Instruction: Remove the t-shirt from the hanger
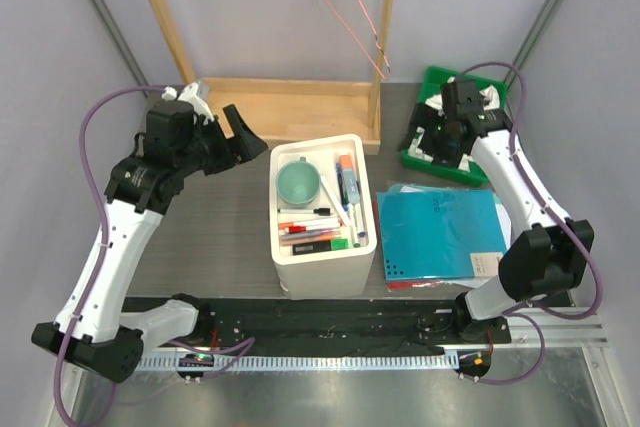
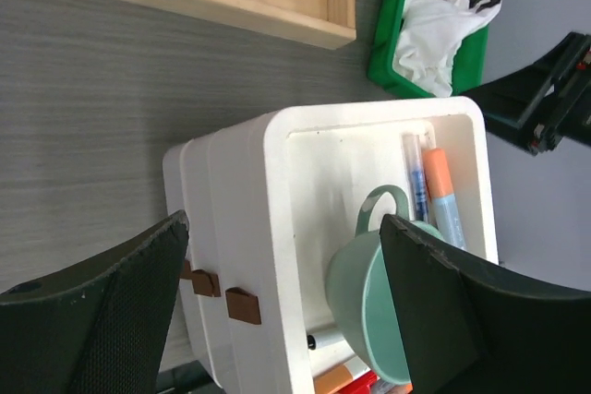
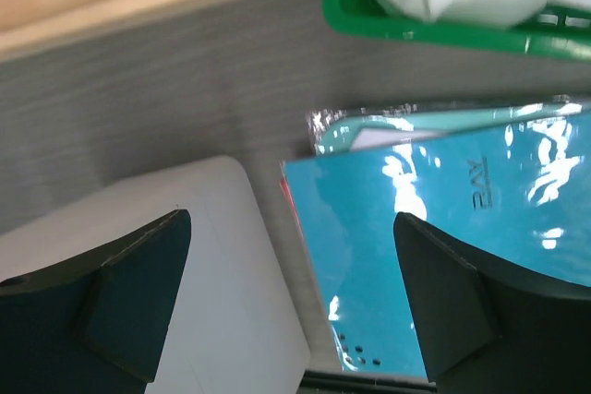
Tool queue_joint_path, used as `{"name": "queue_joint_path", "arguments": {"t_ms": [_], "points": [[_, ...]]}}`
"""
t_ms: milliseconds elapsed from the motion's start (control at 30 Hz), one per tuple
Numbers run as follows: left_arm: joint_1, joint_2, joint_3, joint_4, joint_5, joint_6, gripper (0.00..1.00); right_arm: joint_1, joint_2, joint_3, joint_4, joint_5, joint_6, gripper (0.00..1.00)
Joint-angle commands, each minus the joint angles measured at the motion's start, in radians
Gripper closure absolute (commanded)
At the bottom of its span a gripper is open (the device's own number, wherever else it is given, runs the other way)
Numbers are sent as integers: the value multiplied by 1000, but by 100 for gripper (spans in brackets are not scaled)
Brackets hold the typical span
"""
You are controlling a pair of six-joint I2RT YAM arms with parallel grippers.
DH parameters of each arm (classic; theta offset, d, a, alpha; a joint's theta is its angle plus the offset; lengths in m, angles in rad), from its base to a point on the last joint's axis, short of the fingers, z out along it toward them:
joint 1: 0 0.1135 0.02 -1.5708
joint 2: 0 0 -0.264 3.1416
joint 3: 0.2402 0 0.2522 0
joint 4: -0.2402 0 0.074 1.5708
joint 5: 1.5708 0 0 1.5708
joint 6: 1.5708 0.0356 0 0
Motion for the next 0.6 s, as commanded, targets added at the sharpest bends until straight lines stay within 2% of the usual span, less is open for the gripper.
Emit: {"name": "queue_joint_path", "arguments": {"t_ms": [0, 167, 267, 300, 333, 400, 433, 500, 567], "points": [[8, -103, -91, 105, -17, -148, 16, -26, -163, -133, 61, -113, 33, 3], [10, -253, -301, 140, -63, -283, 16, -22, -272, -291, 81, -150, 36, 3], [11, -421, -474, 235, -56, -355, 16, -22, -359, -400, 116, -147, 36, 3], [10, -526, -528, 309, -52, -367, 16, -22, -384, -431, 159, -148, 47, 2], [10, -575, -633, 353, -51, -389, 16, -22, -445, -468, 197, -166, 56, 2], [10, -692, -743, 419, -69, -438, 14, -22, -514, -590, 318, -168, 84, 1], [10, -800, -857, 516, -75, -476, 14, -22, -567, -627, 354, -169, 108, 1], [10, -890, -1024, 624, -65, -589, 14, -20, -618, -727, 455, -171, 124, 1], [10, -994, -1113, 755, -51, -663, 14, -22, -687, -848, 536, -188, 136, 1]]}}
